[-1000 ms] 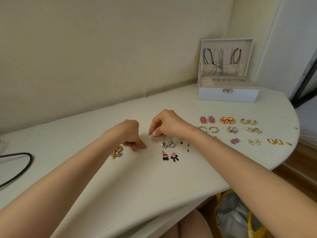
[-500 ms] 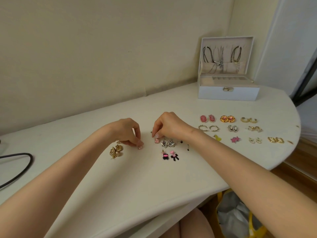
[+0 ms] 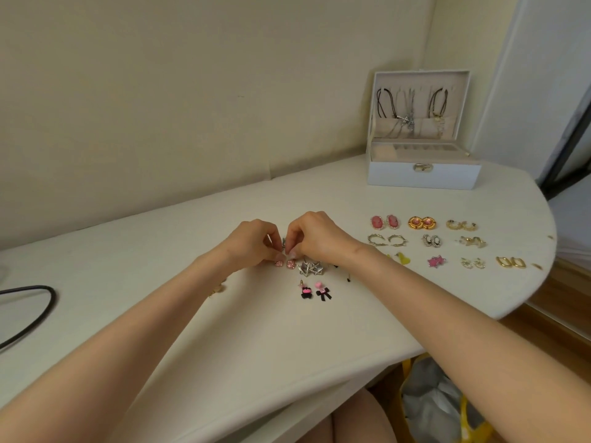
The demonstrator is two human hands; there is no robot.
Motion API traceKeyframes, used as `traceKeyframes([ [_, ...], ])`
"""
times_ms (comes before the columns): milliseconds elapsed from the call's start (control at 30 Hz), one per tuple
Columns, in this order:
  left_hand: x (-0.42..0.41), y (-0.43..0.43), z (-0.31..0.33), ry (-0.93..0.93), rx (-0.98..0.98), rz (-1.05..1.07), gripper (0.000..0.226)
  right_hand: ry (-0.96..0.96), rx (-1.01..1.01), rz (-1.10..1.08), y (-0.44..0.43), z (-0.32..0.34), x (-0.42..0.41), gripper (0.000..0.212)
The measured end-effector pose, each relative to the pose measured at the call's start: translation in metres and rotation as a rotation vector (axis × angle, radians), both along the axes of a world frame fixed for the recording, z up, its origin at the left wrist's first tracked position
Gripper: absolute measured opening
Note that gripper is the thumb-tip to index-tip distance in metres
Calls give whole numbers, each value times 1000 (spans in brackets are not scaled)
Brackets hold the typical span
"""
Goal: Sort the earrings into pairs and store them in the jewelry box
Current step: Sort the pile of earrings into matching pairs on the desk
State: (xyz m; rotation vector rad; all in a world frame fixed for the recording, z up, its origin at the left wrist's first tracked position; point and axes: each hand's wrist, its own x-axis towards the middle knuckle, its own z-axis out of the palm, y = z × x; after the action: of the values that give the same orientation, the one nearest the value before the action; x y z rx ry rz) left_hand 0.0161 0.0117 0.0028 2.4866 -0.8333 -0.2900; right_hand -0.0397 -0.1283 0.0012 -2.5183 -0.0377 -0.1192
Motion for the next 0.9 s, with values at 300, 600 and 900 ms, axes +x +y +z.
traceKeyframes([
  [300,2,5,0,-57,8,-36,10,-38,13,4,1,0,1,9],
  [600,-1,27,15,-136,17,-17,12,-90,32,30,8,11,1,9],
  [900,7,65,28,-144,69,151,6,-54,12,130,43,11,15,11],
])
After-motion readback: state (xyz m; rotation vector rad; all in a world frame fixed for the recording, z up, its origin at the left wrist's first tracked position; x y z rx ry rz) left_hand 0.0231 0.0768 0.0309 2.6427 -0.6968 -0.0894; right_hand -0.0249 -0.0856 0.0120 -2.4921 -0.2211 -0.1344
